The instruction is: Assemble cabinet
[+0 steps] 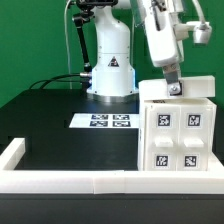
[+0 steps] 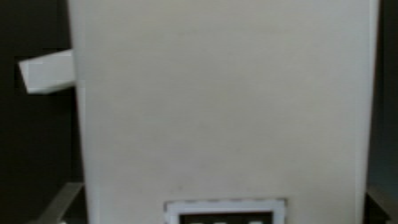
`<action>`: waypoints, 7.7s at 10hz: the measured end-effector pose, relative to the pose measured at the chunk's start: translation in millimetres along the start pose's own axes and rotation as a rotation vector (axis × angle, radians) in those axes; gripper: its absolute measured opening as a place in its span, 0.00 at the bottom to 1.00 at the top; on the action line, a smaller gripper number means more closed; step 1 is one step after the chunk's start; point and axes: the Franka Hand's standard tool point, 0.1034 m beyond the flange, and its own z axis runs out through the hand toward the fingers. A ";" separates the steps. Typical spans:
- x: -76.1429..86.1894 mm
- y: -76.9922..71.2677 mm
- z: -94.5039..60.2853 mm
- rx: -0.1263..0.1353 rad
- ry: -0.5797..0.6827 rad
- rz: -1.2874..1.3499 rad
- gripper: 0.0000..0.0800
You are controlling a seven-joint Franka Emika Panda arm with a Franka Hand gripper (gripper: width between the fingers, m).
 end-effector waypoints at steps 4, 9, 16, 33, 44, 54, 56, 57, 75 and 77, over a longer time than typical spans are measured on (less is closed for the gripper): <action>-1.5 0.8 0.6 -0.001 -0.009 0.156 0.68; -13.4 -0.2 -24.7 0.028 -0.048 0.123 1.00; -21.1 0.0 -26.7 -0.063 -0.063 -0.468 1.00; -20.7 -1.2 -24.6 -0.206 -0.191 -2.274 1.00; 2.3 -2.0 -4.1 -0.210 -0.214 -2.493 1.00; 3.2 -3.7 -3.3 -0.176 -0.109 -1.922 0.71; 1.3 -5.0 -2.3 -0.163 -0.076 -1.758 0.71; -0.4 -6.0 -1.7 -0.153 -0.057 -1.670 0.71; -8.5 -1.7 1.1 -0.073 -0.019 -0.056 0.71; -8.6 -1.1 0.2 -0.061 -0.020 0.114 0.71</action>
Offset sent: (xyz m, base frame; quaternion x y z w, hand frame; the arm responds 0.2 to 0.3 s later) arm 0.0000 0.0000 0.0000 0.0000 0.0000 0.1296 0.9916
